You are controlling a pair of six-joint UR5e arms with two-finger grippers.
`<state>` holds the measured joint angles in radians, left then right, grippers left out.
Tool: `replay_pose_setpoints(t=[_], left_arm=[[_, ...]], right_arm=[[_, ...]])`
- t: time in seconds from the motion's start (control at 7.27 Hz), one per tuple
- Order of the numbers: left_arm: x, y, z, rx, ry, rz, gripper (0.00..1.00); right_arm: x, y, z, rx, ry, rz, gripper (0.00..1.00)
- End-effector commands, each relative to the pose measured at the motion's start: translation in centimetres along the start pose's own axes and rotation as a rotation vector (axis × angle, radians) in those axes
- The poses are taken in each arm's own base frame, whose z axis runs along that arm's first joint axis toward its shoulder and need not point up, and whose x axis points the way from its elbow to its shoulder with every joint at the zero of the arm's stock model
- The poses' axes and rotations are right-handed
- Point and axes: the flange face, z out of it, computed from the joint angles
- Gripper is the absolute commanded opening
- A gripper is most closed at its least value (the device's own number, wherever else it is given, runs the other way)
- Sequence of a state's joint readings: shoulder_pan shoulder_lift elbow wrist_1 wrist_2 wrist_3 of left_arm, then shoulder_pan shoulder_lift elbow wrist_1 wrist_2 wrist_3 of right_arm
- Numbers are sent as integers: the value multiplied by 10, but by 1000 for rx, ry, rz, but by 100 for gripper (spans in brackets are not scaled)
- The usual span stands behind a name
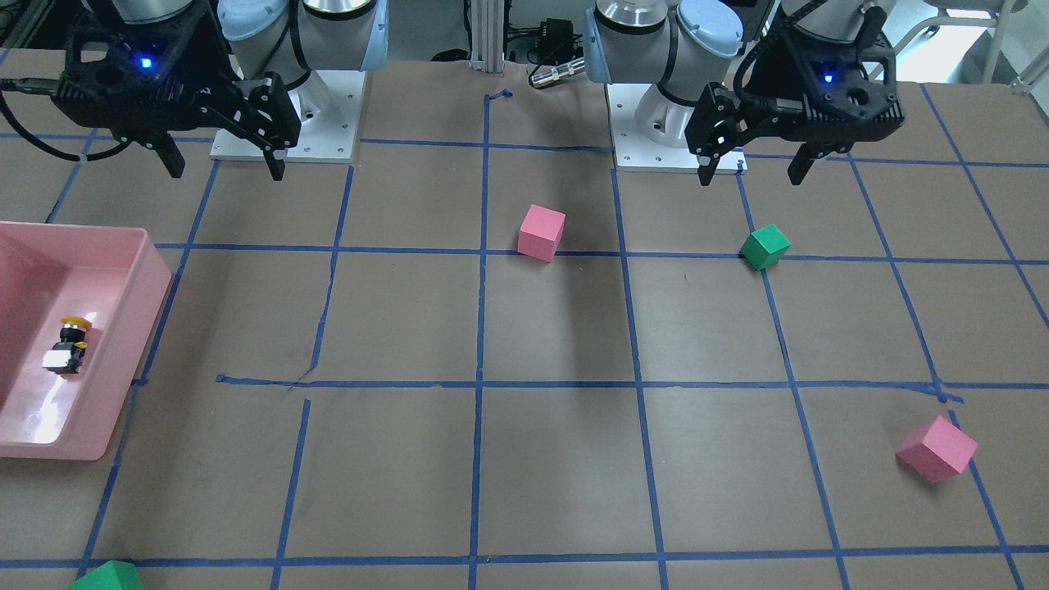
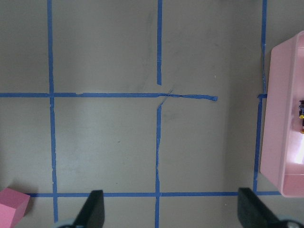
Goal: Align button upright
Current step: 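Move the right gripper over the pink bin toward the black button switch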
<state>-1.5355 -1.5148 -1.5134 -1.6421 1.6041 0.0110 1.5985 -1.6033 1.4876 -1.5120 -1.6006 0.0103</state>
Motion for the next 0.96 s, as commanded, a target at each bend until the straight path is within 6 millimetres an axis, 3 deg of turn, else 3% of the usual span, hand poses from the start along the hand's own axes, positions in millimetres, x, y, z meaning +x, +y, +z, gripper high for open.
replay_pose_setpoints(t=[0.0, 0.41, 0.55, 0.69, 0.83], left_arm=[[0, 0, 13, -21, 1, 0, 100], [-1, 1, 19, -33, -8, 1, 100], [0, 1, 19, -31, -3, 1, 100], [-3, -1, 23, -42, -2, -3, 100], [-1, -4, 29, -53, 2, 1, 100]], right_arm=[[0, 1, 2, -8, 1, -9, 100], [9, -9, 9, -8, -13, -20, 100], [40, -25, 26, -44, -12, 21, 100], [96, -47, 35, -61, -16, 103, 100], [140, -49, 49, -86, -16, 144, 100]])
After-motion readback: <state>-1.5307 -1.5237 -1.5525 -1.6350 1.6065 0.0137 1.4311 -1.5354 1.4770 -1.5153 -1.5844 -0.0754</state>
